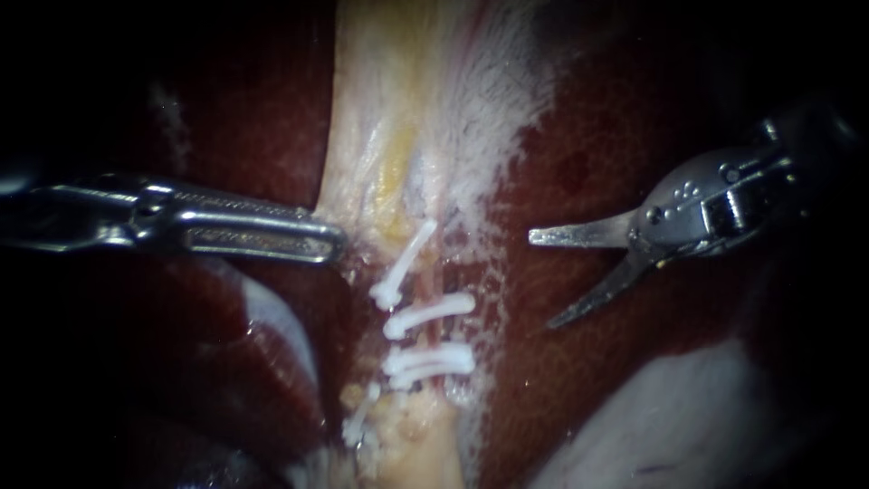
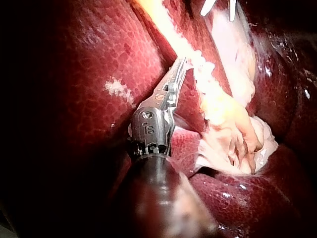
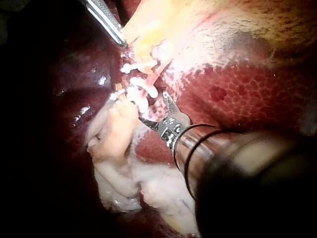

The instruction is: Go to the cutting position right tube

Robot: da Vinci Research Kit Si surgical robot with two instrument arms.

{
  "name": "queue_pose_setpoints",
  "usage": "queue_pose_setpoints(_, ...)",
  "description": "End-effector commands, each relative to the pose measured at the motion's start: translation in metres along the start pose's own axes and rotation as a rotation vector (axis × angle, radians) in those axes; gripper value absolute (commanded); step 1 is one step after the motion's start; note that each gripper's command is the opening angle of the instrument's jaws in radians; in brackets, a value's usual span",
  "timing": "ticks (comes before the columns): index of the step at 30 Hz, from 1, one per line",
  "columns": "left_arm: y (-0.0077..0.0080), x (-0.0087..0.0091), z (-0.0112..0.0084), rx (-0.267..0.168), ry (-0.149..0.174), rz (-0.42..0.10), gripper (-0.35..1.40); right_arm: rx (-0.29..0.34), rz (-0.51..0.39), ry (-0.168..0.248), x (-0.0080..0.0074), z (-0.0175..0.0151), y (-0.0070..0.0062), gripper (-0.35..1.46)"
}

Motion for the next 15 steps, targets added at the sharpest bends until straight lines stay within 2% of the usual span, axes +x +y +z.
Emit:
queue_pose_setpoints(1, 0.0, 0.0, 0.0, 0.0, 0.0, 0.0, -0.35, 0.005, 0.0, 0.001, 0.0, 0.0, 0.0, 1.45)
queue_pose_setpoints(5, -0.0001, -0.0003, -0.0002, 0.001, 0.0, -0.002, -0.35, 0.038, 0.016, 0.006, 0.0, 0.0005, -0.0001, 1.45)
queue_pose_setpoints(8, -0.0003, -0.0013, -0.0009, 0.007, 0.001, -0.006, -0.35, 0.071, 0.035, 0.01, -0.0001, 0.0012, -0.0005, 1.43)
queue_pose_setpoints(11, -0.0008, -0.0028, -0.0021, 0.01, 0.004, -0.014, -0.35, 0.11, 0.056, 0.013, -0.0003, 0.0023, -0.0012, 1.4)
queue_pose_setpoints(15, -0.0017, -0.0051, -0.0043, 0.005, -0.02, -0.016, -0.35, 0.147, 0.083, 0.013, -0.0007, 0.0038, -0.0021, 1.38)
